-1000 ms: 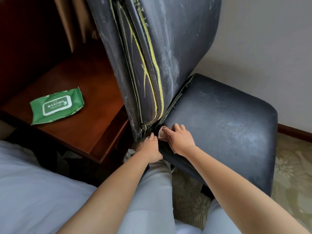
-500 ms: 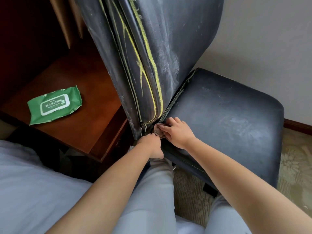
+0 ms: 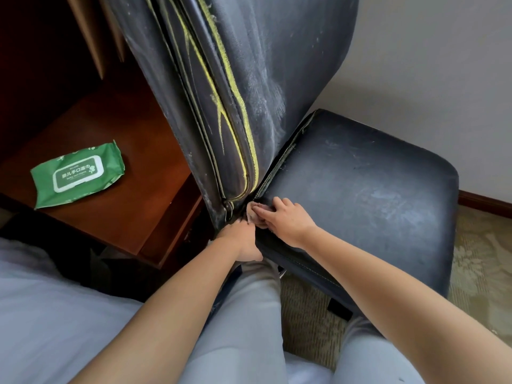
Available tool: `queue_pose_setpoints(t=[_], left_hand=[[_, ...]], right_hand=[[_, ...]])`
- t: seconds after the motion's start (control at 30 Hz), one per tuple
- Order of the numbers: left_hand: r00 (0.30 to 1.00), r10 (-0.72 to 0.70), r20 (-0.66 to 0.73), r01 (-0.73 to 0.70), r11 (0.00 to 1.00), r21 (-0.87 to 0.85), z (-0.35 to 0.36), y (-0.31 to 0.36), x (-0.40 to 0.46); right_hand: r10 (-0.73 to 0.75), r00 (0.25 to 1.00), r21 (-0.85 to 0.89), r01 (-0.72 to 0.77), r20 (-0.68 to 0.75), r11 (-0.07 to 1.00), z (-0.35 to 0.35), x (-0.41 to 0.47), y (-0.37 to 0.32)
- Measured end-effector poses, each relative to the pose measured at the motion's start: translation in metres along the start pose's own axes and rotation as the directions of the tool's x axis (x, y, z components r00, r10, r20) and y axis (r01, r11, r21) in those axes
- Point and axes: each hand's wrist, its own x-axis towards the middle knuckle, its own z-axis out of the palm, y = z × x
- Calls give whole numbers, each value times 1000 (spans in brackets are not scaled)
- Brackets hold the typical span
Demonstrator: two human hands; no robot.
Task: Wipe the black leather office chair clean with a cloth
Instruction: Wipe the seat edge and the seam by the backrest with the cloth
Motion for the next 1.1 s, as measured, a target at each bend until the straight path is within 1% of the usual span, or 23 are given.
queue_pose_setpoints(t=[0.07,0.23,0.33,0.47,0.57,0.67,0.73,0.87,1.0,1.03,1.1], left_hand=[[1000,4,5,-4,1000,6,0,0,1],[999,11,32,-11,1000,1,-1,-2,3],[999,14,38,-14,1000,-4,-3,-3,3],[999,21,50,-21,1000,-8,-3,-4,-1],[997,29,66,-25,998,-58,-7,-2,-4],[996,20,88,-14,997,-72,-10,-1,-5],[995,18,102,-14,999,-38,-10,-1,-6],[993,6,122,-8,1000,18,-8,1,-4],[991,-17,135,8,998,67,-9,6,-1],[991,-19,134,10,997,71,-9,7,0],[991,-13,134,2,997,76,-9,5,1]], right_hand=[[-10,1000,-13,10,4,1000,0,-6,0],[46,999,-88,-48,-30,995,-5,4,-4],[121,992,-105,-124,-35,987,-10,20,-1],[255,966,-50,-257,-39,965,-13,28,-9],[354,934,18,-354,-37,935,-10,27,-15],[395,918,63,-392,-36,918,-9,29,-19],[375,925,73,-371,-56,926,-8,28,-17],[191,976,8,-191,-107,982,-3,10,-9],[60,990,-26,-64,-125,998,0,-8,-8],[35,992,-44,-41,-121,998,1,-9,-6],[33,993,-64,-40,-111,997,2,-7,-3]])
